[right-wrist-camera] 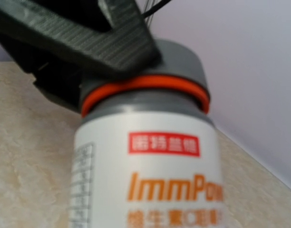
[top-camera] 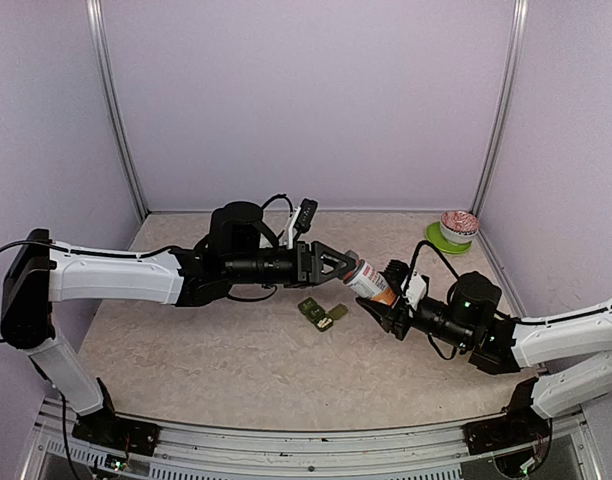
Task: Sort the pills into containers
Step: Close the lid of the pill bottle.
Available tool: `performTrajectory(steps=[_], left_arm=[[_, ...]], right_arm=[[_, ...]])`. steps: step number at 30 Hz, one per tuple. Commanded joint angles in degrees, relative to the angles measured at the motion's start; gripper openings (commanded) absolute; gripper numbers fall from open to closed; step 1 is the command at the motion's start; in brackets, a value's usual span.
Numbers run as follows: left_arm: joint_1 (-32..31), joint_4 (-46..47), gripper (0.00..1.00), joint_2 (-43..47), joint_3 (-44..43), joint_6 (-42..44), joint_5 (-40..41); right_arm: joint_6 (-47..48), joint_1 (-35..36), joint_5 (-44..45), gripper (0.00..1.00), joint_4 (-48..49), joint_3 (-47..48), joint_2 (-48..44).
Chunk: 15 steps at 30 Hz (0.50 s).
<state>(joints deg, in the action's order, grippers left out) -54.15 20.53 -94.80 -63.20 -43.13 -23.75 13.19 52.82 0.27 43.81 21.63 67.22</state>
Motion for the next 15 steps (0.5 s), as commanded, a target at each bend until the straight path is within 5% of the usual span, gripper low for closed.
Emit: performTrajectory(steps=[1,15], left_arm=[[-0.7,-0.7,0.44,-1.3,0.5,-1.5,-0.7],[0.6,-0.3,0.44,-0.4,0.6,7.8,-11.1]], right_arm=[[0.3,0.8,2.0,0.0,9.4,1.7,-0.3],[-5.0,0.8,-8.4,0.0,1.8,1.8,-4.6]])
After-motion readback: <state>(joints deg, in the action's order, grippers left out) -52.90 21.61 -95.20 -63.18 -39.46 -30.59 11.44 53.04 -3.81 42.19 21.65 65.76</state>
